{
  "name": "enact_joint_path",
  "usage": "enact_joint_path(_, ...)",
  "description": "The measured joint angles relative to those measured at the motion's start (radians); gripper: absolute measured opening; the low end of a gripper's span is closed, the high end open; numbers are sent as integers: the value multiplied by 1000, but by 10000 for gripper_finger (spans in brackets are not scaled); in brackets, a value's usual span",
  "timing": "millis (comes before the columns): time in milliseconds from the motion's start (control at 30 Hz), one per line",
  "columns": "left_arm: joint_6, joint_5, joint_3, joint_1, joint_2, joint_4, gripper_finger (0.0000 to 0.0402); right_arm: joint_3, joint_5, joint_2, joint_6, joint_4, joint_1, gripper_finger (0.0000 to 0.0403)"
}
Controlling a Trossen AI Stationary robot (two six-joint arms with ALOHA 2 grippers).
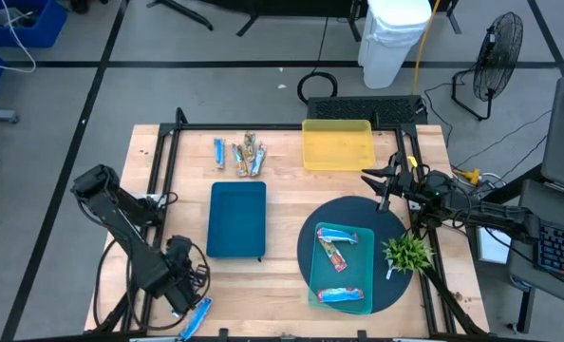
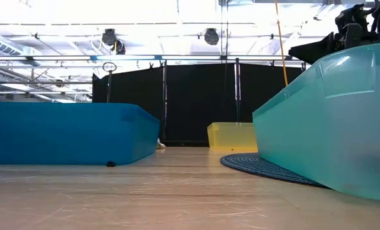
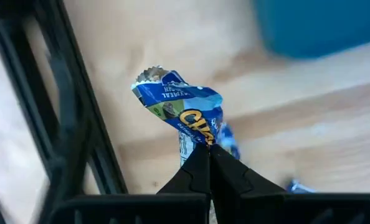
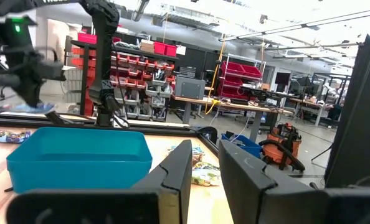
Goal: Pick and place Granola Bars by type
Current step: Put the left blue granola bar into the blue bin
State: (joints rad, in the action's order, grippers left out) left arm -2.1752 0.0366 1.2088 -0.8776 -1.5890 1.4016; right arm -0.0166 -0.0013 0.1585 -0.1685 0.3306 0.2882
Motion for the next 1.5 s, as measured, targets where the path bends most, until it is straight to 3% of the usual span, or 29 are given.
enact_joint_path(100, 45, 147, 74, 0, 0, 97, 2, 0, 0, 0, 0, 0, 0, 71)
enact_joint_path(333, 252, 634, 118, 34, 0, 162, 1, 0, 0, 0, 0, 0, 0, 71)
enact_joint_path(600, 459, 881, 91, 147, 14, 163, 1, 0, 0, 0, 0, 0, 0, 71)
enact_joint_path(800, 545, 1011, -3, 160, 142, 78, 1, 0, 0, 0, 0, 0, 0, 71)
enact_joint_path(1133, 766, 1061, -524, 133, 596, -506, 1, 0, 0, 0, 0, 0, 0, 71)
enact_joint_path(1333, 1119, 1053, -834, 189, 848, -997, 0, 0, 0, 0, 0, 0, 0, 71)
enact_joint_path(1500, 1538, 922, -1038, 271, 1024, -1433, 0, 0, 0, 0, 0, 0, 0, 71)
